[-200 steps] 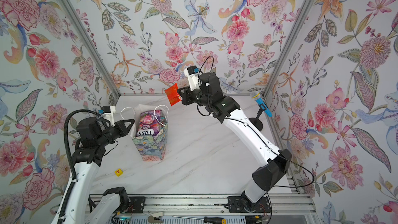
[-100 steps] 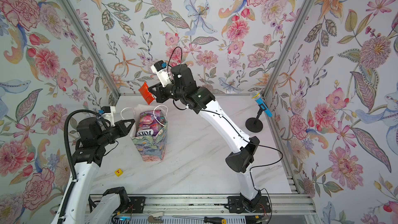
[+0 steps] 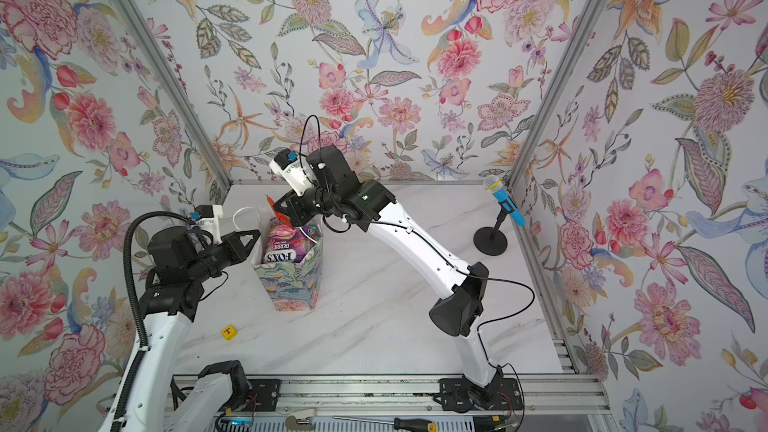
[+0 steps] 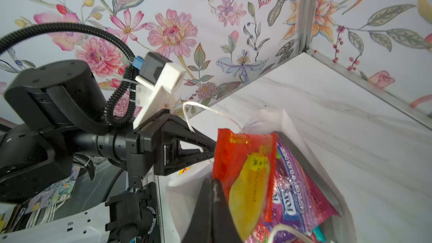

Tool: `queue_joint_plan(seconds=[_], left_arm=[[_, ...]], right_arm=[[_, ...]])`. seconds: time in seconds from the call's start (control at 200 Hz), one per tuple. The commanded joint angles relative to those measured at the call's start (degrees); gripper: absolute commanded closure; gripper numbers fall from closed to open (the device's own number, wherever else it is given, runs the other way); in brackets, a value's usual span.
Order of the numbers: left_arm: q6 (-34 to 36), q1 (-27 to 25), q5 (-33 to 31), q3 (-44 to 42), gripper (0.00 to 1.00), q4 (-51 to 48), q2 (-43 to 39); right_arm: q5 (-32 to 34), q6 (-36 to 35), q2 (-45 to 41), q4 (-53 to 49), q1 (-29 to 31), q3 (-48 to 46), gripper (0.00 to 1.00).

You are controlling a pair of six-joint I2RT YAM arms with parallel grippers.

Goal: Place the snacks into the paper bag
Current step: 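Lower the red packet into the bag and open the right gripper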

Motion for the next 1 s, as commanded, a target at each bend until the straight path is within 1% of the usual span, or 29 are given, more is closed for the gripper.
queue_joint_plan(seconds=[0.0,0.185,0.43,0.57,0.821,0.926,0.996], left_arm=[[-0.6,0.26,1.67,-0.11,0.94,2.63,-0.41],[-0.6,0.21,1.66,0.0,0.94,2.43,-0.42],[-0.6,0.21,1.57,0.06,0.94,2.23,-0.56],[-0.61,0.2,1.55,0.2,0.94,2.17,-0.5],[-0.67,0.21,1.48,0.07,0.94,2.08,-0.67],[-0.51,0.23,1.36,0.14,0.94,1.86,-0.8],[-0.55,0.23,1.31,-0.02,0.94,1.98,-0.76]], right_arm=[[0.23,-2.67,-2.66,-2.74,1.09,-2.01,1.0],[0.04,-5.26,-4.42,-3.08,2.58,-6.76,1.0],[-0.97,-6.11,-5.76,-3.38,3.29,-10.65,1.0],[0.11,-7.29,-4.92,-5.37,3.22,-10.01,1.0],[5.62,-6.52,-0.76,-7.2,1.89,-5.85,1.0],[10.2,-6.42,1.32,-7.29,1.74,-3.51,0.86],[11.42,-5.92,2.79,-7.43,1.42,-1.22,0.71]])
